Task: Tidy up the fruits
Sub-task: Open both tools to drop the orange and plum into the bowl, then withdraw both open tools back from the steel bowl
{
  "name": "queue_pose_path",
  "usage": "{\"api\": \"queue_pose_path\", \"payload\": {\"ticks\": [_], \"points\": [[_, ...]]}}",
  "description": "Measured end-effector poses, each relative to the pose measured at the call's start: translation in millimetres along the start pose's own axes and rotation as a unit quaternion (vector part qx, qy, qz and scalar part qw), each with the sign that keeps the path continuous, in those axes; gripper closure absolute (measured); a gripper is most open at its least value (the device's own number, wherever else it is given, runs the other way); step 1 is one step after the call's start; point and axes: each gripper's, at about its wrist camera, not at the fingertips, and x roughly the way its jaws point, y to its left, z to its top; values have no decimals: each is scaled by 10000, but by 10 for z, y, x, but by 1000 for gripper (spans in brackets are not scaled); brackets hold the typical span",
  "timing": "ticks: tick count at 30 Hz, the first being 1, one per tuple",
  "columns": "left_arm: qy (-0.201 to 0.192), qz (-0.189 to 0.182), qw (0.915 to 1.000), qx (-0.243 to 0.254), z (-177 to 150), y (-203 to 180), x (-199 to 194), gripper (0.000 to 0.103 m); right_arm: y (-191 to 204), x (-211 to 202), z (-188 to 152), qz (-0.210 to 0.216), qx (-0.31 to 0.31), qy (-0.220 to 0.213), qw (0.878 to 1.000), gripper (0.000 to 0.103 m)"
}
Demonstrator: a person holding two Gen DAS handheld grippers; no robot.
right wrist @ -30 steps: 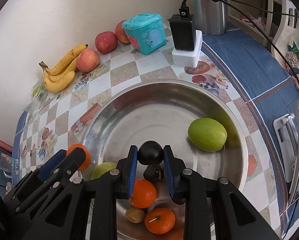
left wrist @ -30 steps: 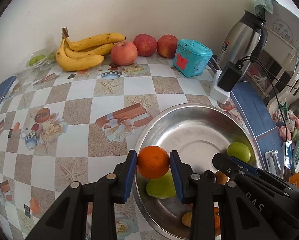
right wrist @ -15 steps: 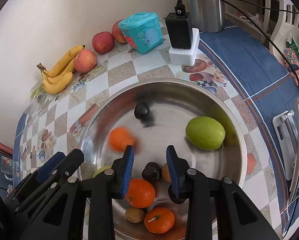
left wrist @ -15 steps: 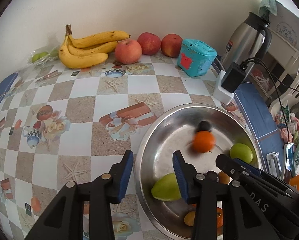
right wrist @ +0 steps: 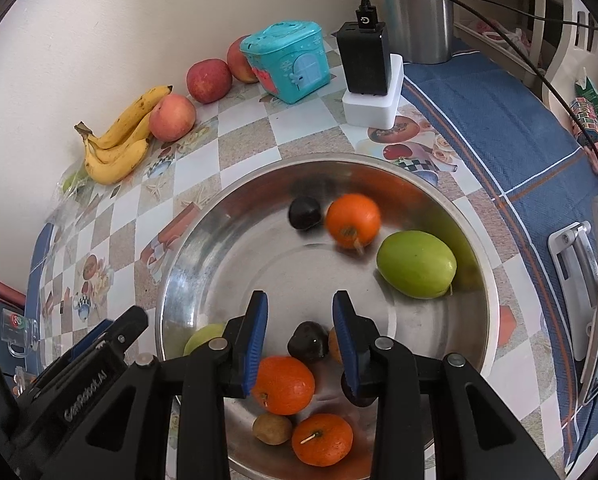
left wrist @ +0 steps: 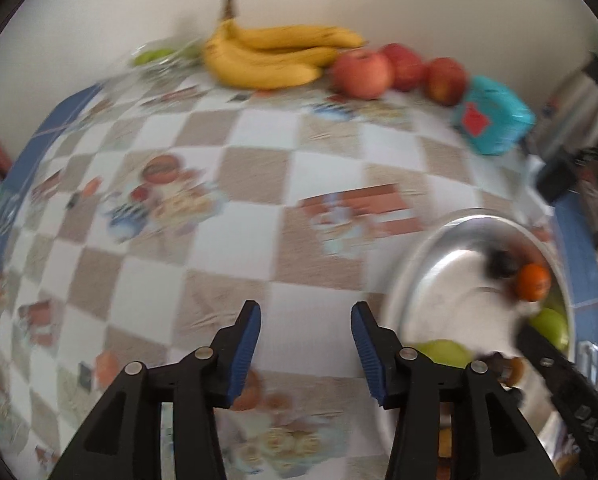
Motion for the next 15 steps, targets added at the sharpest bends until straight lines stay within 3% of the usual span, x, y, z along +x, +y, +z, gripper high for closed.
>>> {"api": "queue_pose_path", "payload": {"ticks": [7,15], "points": [[138,469,9981,-369,17,261,67,36,112,18,6,35,-109,22,9999,67],[161,932,9948,-382,22,380,103,9,256,32,5,-54,-334,-59,9994,32]]}}
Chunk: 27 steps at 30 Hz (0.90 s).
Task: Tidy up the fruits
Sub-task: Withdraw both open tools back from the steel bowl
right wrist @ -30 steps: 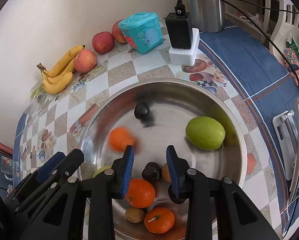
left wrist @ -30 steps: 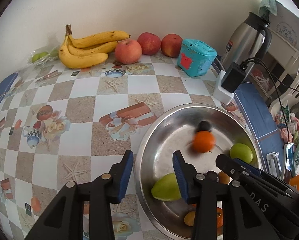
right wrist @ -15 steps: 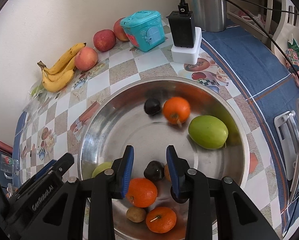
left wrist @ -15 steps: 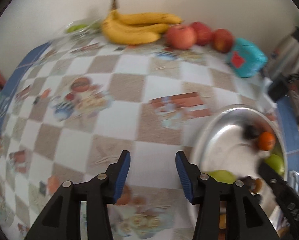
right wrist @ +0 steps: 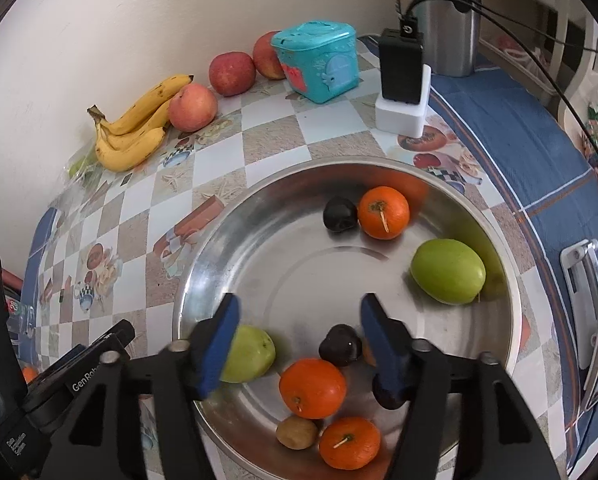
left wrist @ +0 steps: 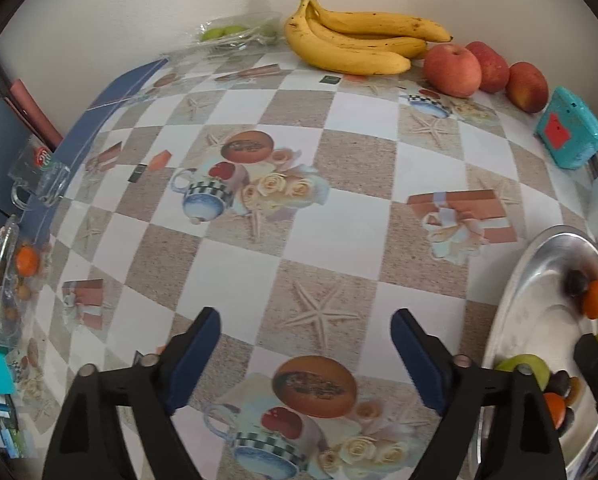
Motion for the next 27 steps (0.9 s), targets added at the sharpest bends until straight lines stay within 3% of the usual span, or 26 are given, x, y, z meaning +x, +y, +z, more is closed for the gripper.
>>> {"api": "queue_pose_path", "payload": {"ticks": [4,7,13,15,27], "points": [[-51,79,10000,9,9,35,4,5,38,0,1,-49,-91,-65,9999,20],[-79,102,9999,2,25,58,9,0,59,10,-1,-101,-164,-83,9998,20],[-97,131,9999,38,38,86,22,0,93,3,-1,-184,-281,-160,9993,17],[-107,124,9999,52,40,88,20,0,103,-4,1,-216,-342,-215,9990,1],[-253,179,9992,240,37,88,-39,0,146,-29,-9,-300,-484,-338,9978,1]]}}
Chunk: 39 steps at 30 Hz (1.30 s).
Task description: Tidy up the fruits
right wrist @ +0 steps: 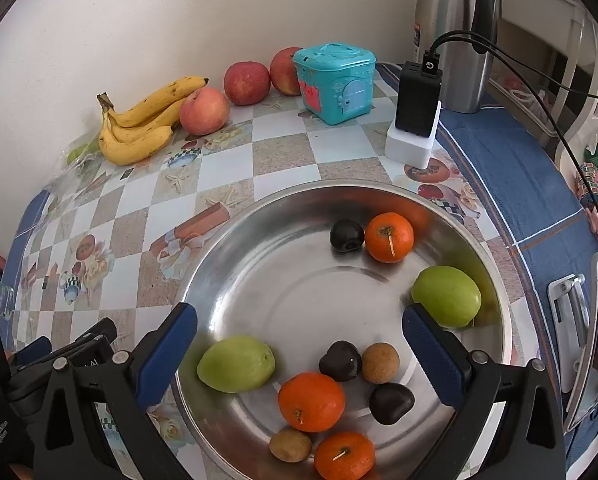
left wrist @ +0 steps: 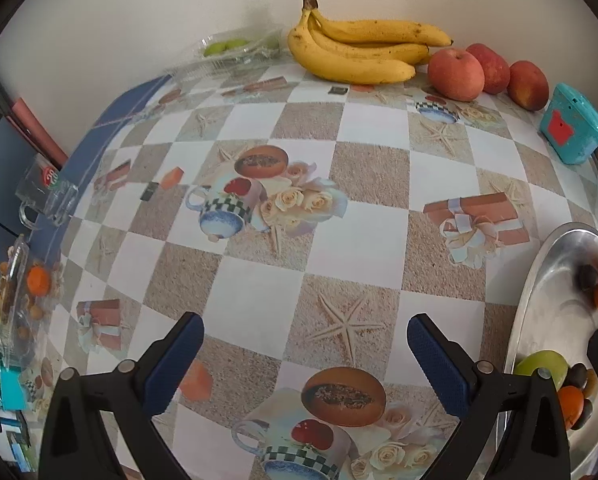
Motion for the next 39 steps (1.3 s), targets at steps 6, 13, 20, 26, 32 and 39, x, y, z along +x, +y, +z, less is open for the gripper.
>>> {"api": "queue_pose_path", "payload": {"ticks": [6,13,20,26,32,39], "points": [[-43,374,9993,9,-19,85,-33,0,23,-23,-30,27,-37,6,10000,1],[-27,530,9986,88,-88,209,-40,0,75,-72,-88,92,-92,48,9999,1],[103,397,9992,18,-197,366,-58,0,152,-131,-195,95,-237,133,9996,1],[280,258,9993,-59,-316,495,-68,0,218,-205,-269,122,-280,122,9995,1],[413,127,9990,-107,-419,596,-115,0,244,-275,-397,160,-266,202,9993,1],[460,-44,9988,-181,-503,709,-220,0,224,-408,-552,119,-241,186,9995,1]]}}
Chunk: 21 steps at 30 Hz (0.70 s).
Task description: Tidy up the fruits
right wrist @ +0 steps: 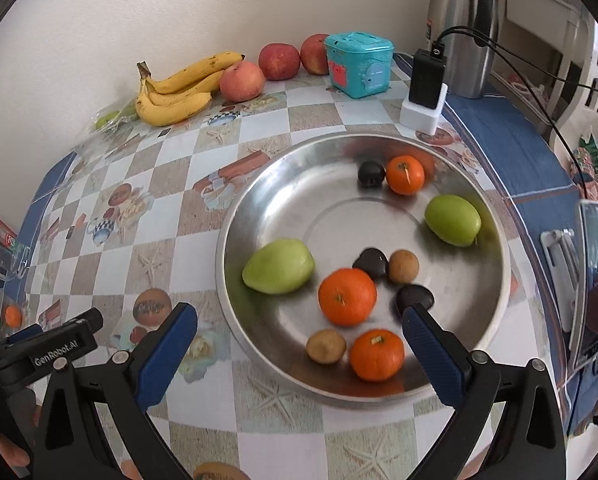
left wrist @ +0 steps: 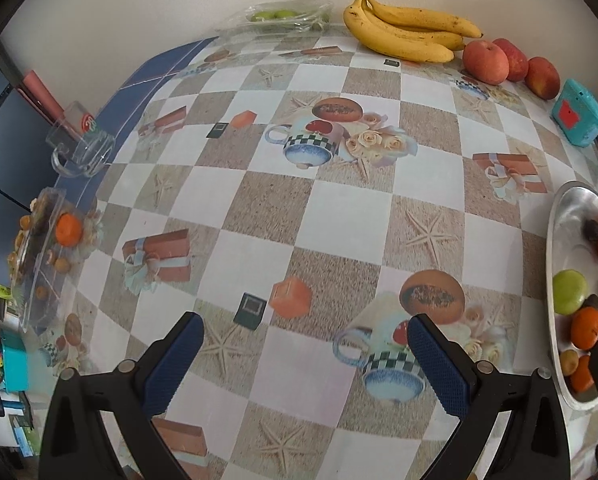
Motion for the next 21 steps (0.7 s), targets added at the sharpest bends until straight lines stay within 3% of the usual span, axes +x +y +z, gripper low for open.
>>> {"api": "queue_pose_path", "payload": {"ticks": [21], "points": [[64,-70,9999,38,-195,137,-175,0,-23,-160,-255,6,68,7,10000,1]]}}
